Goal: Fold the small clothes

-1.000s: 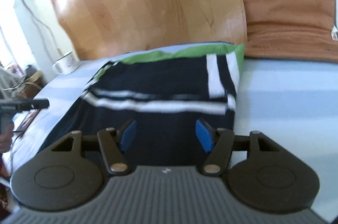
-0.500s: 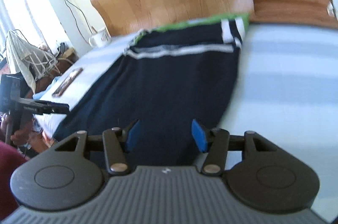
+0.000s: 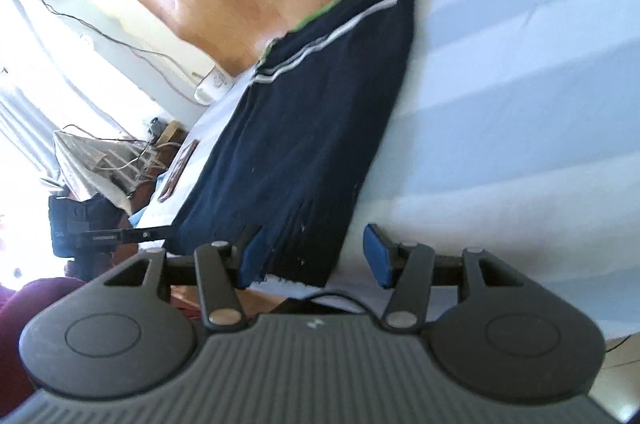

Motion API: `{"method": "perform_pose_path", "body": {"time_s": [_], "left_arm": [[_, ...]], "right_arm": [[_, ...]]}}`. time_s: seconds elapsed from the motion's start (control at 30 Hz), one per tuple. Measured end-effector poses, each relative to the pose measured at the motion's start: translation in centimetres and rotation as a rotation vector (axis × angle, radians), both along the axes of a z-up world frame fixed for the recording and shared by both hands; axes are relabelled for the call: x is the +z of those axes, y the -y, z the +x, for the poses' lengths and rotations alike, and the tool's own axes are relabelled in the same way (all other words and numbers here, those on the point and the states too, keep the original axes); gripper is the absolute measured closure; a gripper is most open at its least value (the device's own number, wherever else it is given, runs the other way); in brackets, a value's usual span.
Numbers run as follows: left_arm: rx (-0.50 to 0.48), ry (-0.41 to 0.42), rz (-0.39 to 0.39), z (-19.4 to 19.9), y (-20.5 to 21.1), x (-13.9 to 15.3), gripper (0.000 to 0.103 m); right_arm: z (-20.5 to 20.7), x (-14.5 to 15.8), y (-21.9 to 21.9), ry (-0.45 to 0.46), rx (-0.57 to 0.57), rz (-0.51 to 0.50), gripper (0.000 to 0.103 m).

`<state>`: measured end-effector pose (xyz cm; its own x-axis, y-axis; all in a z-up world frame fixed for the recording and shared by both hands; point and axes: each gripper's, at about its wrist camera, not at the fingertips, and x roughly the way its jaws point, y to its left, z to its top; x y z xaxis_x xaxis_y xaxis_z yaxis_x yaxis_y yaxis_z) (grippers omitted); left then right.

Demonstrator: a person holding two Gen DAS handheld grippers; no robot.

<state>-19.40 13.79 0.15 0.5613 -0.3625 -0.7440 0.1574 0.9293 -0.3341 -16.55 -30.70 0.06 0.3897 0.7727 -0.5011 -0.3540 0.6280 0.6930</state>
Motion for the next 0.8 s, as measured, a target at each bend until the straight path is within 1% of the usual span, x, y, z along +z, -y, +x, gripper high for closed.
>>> {"method": "perform_pose_path", "body": {"time_s": [0.03,0.07,0.1,0.13,0.17,0.23,0.3,0.4,0.47,0.5,0.53,0.57,0.6,0.63,0.67,0.7,0.73,0.77,0.8], "left_arm": [[0.001,-0.016,-0.014,0.1,-0.1,-0.1,0.092],[0.009,-0.02,-0.031,0.1,-0.3,-0.2,0.093],[0.015,-0.018,-0.049,0.0,-0.5,-0.1,0.093],[0.02,-0.013,-0.069,0.0,-0.8,0.1,0.094],[0.03,-0.004,-0.107,0.0,-1.2,0.4,0.094],[0.054,0.02,-0.196,0.3,-2.3,1.1,0.094],[0.081,0.063,-0.28,1.0,-3.4,2.1,0.094],[0.116,0.126,-0.358,3.7,-4.1,3.8,0.094],[0.149,0.166,-0.375,6.8,-4.3,5.4,0.093],[0.186,0.172,-0.382,9.0,-4.3,6.0,0.092],[0.23,0.169,-0.376,11.0,-4.2,6.3,0.086],[0.264,0.163,-0.337,13.4,-4.0,6.5,0.075],[0.293,0.151,-0.281,15.3,-3.7,6.5,0.069],[0.333,0.127,-0.234,16.4,-3.6,6.3,0.066],[0.358,0.101,-0.204,16.9,-3.6,6.0,0.066],[0.341,0.105,-0.205,16.7,-3.6,5.8,0.062],[0.309,0.129,-0.211,16.1,-3.7,5.5,0.053],[0.303,0.146,-0.203,15.4,-3.8,5.3,0.041],[0.308,0.158,-0.187,14.8,-3.8,5.0,0.038]], "right_arm": [[0.2,-0.2,-0.5,-0.007,0.019,0.019,0.055],[0.4,-0.3,-1.2,-0.012,0.042,0.025,0.075],[0.5,-0.1,-1.8,-0.006,0.067,0.025,0.085],[0.7,0.3,-2.2,0.01,0.078,0.023,0.085],[0.9,0.9,-2.5,0.035,0.092,0.023,0.086],[1.2,2.4,-2.5,0.093,0.106,0.026,0.087],[2.3,4.0,-2.4,0.15,0.095,0.043,0.087],[5.3,6.3,-2.3,0.221,0.022,0.065,0.087],[8.6,7.6,-2.7,0.241,-0.054,0.076,0.087],[10.6,7.9,-2.9,0.243,-0.109,0.072,0.085],[12.5,7.9,-3.3,0.248,-0.176,0.055,0.081],[14.3,7.9,-4.0,0.27,-0.242,0.005,0.066],[15.7,7.8,-4.6,0.285,-0.281,-0.07,0.049],[16.8,7.5,-4.7,0.28,-0.33,-0.148,0.049],[17.1,7.3,-4.3,0.264,-0.35,-0.164,0.049],[16.8,7.2,-3.7,0.261,-0.338,-0.133,0.049],[16.1,7.2,-2.9,0.273,-0.318,-0.096,0.049],[15.1,7.1,-2.3,0.292,-0.309,-0.09,0.049],[14.3,7.1,-2.0,0.313,-0.301,-0.103,0.049]]}}
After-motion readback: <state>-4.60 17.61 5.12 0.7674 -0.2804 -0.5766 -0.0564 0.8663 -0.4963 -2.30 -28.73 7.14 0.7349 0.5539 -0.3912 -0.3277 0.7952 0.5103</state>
